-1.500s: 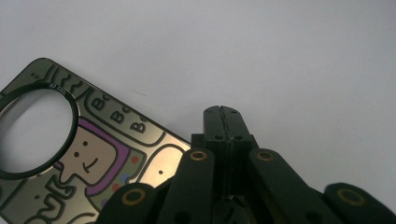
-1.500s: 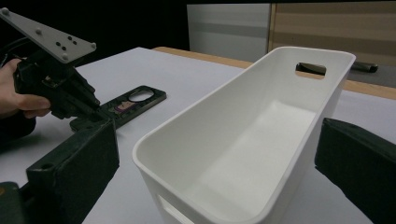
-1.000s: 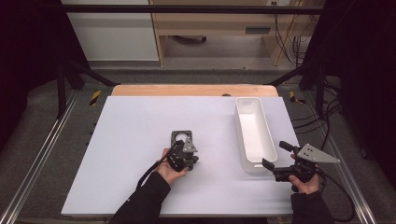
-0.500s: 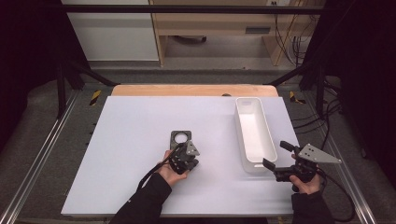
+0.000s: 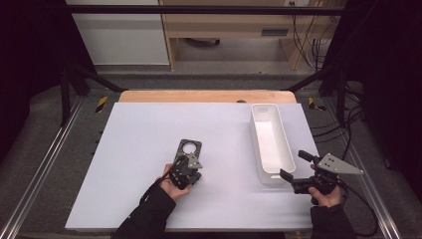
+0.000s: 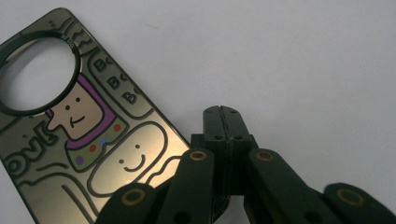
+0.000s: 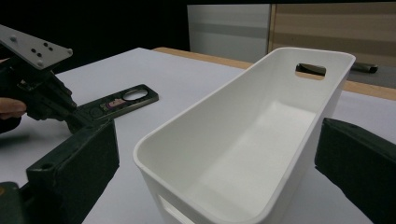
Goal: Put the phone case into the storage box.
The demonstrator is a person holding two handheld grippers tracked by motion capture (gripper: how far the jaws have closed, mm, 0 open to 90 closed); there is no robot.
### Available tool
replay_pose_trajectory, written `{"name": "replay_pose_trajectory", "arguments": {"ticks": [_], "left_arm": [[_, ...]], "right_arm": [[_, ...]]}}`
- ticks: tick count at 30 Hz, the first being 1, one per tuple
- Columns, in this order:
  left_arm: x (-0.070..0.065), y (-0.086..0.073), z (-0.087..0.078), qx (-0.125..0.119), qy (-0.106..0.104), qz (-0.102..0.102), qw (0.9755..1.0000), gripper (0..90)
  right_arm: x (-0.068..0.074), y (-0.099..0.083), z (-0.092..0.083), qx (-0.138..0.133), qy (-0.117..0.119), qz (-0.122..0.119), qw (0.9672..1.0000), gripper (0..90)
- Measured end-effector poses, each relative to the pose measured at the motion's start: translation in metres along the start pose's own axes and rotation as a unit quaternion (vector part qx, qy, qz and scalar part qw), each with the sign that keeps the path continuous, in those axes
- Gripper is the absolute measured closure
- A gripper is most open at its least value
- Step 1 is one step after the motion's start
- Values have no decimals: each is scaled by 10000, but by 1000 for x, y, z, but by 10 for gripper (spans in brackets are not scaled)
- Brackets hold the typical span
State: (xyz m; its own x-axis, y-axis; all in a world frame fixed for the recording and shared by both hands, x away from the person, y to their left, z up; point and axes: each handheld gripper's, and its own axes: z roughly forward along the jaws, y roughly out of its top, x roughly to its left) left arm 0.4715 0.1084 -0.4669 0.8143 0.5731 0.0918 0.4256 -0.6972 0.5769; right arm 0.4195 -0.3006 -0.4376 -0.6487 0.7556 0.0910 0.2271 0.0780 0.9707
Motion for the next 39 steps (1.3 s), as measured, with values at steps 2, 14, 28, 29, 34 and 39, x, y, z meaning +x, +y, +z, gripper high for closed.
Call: {"name": "replay_pose_trajectory", "arguments": {"ticks": [2,14,28,29,34,39], "left_arm": [[1,-3,-2,-4,22,-21,10000,893],[6,-9,-10,-148,-13,-145,9998,892],[29,-6,-59,-1258,208,-648,9897,714],[33,-6,-64,-1410,274,-751,9868,688],[42,-1,-70,-1597,457,-873,9822,496],[47,4,-70,-1594,513,-936,9814,372]], "right_arm": [[0,0,0,-3,4,0,10000,3],[0,0,0,0,8,0,10000,3],[0,0,0,-19,14,-2,10000,3],[0,0,0,-20,14,-3,10000,3],[0,0,0,-12,17,-4,10000,3],[0,1,-1,-33,20,-2,10000,3]]}}
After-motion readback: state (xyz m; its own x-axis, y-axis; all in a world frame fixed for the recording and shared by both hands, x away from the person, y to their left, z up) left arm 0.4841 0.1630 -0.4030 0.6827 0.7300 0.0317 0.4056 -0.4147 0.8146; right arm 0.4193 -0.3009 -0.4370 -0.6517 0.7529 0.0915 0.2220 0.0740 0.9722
